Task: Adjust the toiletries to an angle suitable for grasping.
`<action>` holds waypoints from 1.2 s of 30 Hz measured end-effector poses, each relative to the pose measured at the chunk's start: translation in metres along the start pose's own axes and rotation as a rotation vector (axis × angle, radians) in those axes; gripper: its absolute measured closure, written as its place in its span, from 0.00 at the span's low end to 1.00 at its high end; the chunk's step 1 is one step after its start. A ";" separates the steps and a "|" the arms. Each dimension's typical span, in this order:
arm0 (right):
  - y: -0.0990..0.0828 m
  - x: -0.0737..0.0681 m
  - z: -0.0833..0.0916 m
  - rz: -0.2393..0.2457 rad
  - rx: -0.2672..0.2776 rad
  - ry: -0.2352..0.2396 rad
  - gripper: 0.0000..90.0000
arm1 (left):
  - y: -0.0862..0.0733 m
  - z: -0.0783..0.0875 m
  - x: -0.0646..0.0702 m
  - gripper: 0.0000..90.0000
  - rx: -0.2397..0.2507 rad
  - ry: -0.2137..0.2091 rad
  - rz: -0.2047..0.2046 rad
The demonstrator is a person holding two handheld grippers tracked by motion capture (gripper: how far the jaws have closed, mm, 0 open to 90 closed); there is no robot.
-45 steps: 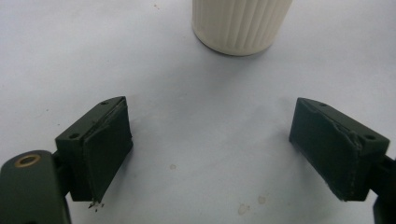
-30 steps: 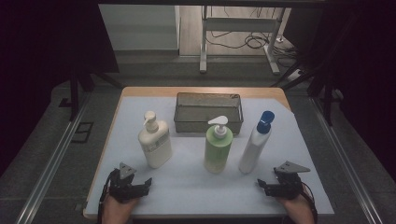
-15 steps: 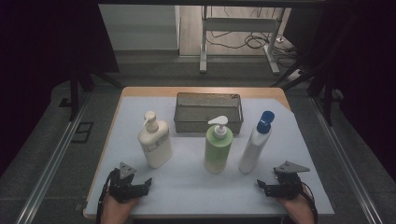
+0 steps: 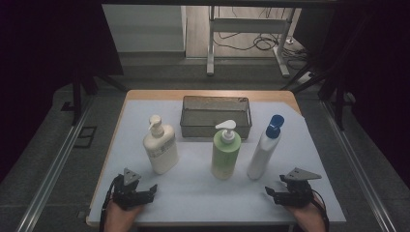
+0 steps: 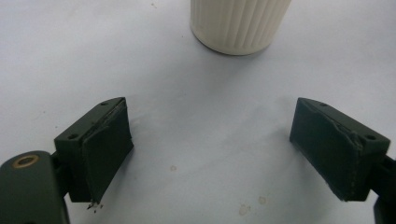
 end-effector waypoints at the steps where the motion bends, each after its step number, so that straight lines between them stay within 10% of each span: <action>1: 0.003 -0.003 0.003 -0.002 0.019 0.006 0.36 | 0.000 0.000 0.000 0.14 0.000 0.000 0.000; 15: 0.020 -0.031 0.003 0.039 0.062 0.092 0.78 | 0.000 0.000 0.000 0.14 0.002 0.001 0.000; 36: 0.045 -0.053 -0.020 0.051 0.058 0.069 0.94 | 0.000 0.000 0.000 0.13 0.002 0.001 -0.001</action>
Point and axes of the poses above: each handheld gripper's, and its own axes: z roughly backward along the jaws, y roughly out of its top, x roughly to its right, the point moved 6 cm from there along -z, roughly forward along the jaws, and after that the axes turned 6 degrees about y, right-handed, at the moved point
